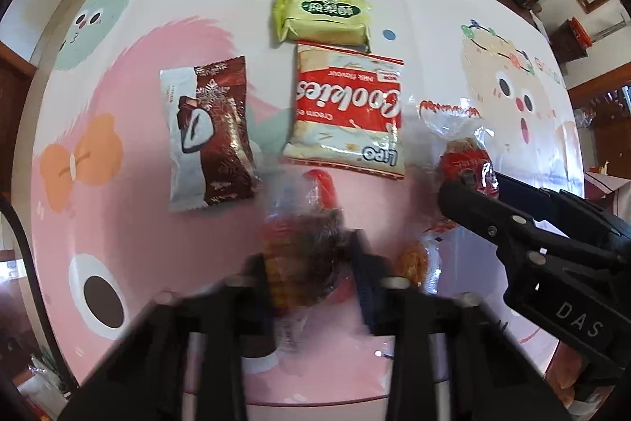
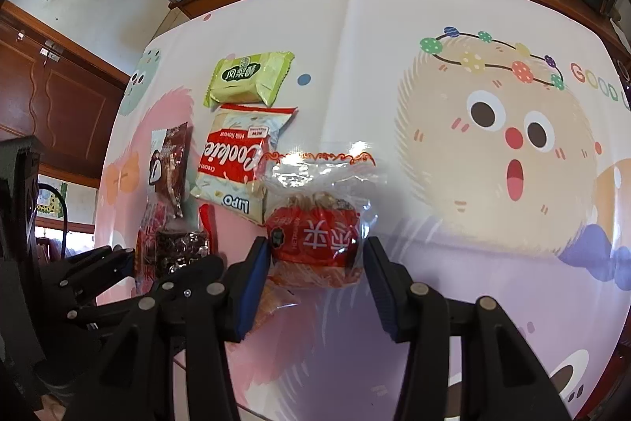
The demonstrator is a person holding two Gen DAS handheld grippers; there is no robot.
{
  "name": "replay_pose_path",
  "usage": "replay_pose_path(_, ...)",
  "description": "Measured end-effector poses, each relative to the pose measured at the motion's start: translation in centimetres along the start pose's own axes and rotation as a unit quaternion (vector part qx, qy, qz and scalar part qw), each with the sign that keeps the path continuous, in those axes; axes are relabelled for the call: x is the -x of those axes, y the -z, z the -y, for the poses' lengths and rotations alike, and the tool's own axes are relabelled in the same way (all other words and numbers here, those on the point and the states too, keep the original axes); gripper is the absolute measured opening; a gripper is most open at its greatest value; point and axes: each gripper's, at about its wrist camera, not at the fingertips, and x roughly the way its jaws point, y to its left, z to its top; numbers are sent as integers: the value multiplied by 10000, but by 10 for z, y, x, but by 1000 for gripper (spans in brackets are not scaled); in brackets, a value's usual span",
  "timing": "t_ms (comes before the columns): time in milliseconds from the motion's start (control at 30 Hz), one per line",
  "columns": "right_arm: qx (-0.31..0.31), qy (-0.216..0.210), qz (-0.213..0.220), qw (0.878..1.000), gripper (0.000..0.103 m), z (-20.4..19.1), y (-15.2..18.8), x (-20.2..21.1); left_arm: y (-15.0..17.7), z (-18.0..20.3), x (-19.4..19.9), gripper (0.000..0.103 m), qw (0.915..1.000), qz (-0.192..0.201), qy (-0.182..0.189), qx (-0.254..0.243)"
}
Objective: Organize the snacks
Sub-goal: 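Grasp the red-striped candy bag with the left gripper while the right grasps the red-labeled bread bag, then carry both held snacks over the white tray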
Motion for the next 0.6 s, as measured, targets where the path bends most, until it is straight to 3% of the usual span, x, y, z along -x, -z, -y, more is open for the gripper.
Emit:
replay_pose_path(300,-29,61,249,9997,48,-3,10,23,23,14,55,15,9970,705,-174,-280)
replay_pose_path(433,9,-19,587,9983,48,-13,29,68,47,17,109,15,9907,1228,-294,-500)
replay_pose_path(600,265,-32,1120,9934,48,-36,71,132,101,12,179,15,9791,1860,-452,-685)
